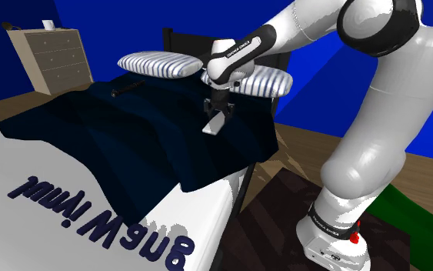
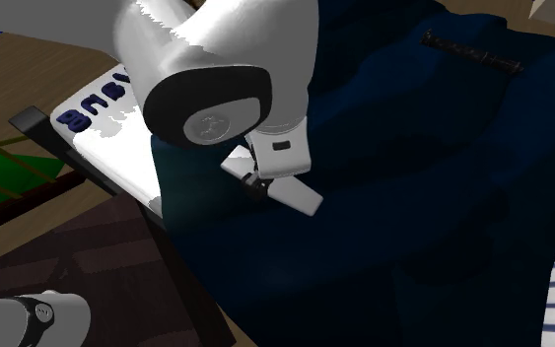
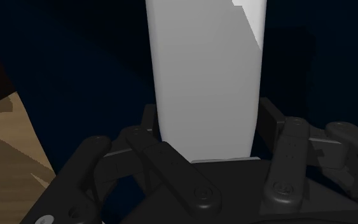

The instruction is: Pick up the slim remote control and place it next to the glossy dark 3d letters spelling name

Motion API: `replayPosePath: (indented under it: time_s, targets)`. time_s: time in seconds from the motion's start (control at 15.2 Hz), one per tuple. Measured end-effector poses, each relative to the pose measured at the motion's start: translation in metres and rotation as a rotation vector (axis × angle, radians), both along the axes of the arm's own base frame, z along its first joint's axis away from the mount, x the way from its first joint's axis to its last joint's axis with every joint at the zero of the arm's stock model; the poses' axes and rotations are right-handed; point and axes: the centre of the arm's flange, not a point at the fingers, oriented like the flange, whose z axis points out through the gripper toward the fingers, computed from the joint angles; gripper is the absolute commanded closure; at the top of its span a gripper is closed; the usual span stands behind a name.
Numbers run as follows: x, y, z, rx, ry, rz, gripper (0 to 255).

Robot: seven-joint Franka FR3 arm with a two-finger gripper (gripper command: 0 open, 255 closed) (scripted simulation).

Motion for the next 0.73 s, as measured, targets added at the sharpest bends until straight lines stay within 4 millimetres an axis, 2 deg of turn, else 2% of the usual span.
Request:
replayPosePath:
  time_s: [0.33, 0.53, 0.73]
  targets:
    - [-0.001, 0.000, 0.025, 0.000, 0.000, 0.000, 255]
    - [-0.007, 0.026, 0.029, 0.000, 0.000, 0.001, 255]
    - [-0.012, 0.063, 0.029, 0.000, 0.000, 0.001, 255]
